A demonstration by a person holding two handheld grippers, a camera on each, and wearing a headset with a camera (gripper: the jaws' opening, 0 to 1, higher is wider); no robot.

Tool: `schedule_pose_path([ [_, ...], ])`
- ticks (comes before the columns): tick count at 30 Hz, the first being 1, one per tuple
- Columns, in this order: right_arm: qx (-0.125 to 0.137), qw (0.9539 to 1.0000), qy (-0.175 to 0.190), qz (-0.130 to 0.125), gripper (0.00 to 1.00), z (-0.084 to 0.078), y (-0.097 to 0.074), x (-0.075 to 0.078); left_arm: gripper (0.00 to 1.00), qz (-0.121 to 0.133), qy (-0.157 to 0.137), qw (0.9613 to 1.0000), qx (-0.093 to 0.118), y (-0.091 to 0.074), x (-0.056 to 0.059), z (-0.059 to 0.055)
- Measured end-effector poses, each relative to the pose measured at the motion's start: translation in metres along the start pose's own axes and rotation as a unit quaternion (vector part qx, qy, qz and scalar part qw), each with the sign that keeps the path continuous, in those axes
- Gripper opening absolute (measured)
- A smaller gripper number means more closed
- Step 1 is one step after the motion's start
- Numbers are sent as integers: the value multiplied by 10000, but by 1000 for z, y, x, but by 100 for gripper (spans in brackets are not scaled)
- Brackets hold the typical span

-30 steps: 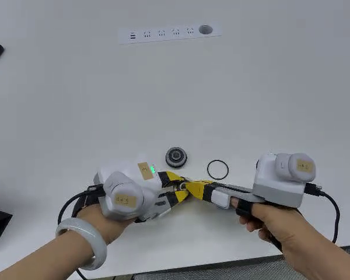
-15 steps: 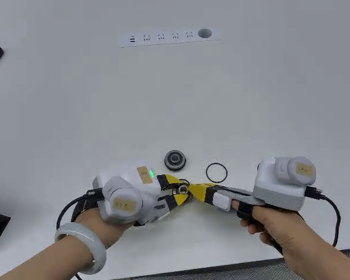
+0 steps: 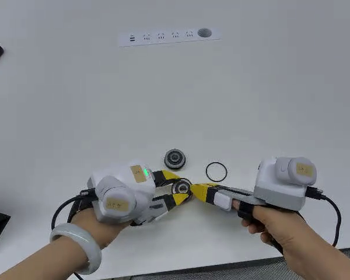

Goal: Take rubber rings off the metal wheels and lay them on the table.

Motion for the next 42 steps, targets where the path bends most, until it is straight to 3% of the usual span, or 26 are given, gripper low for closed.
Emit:
schedule_pose_path([
  [26,22,9996,-43,267,2,5,-1,-17,47,282,-231,9992,-189,-15,-13,-24],
  [33,157,9996,-35,241,2,12,-8,-17,50,394,-307,9986,-190,-19,-16,-28],
  [42,492,9988,17,15,2,27,-23,-4,53,482,-370,9979,-239,-24,-18,-34],
])
Point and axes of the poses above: the centre of the closed fingertips' face, and the gripper's own axes: y roughly forward along the fingers, x roughly to its right, z roughly out of its top, the point moved 5 cm from there along -y, roughly backward along the fingers, and after that the axes turned 9 degrees about z, right-handed, at the moved point
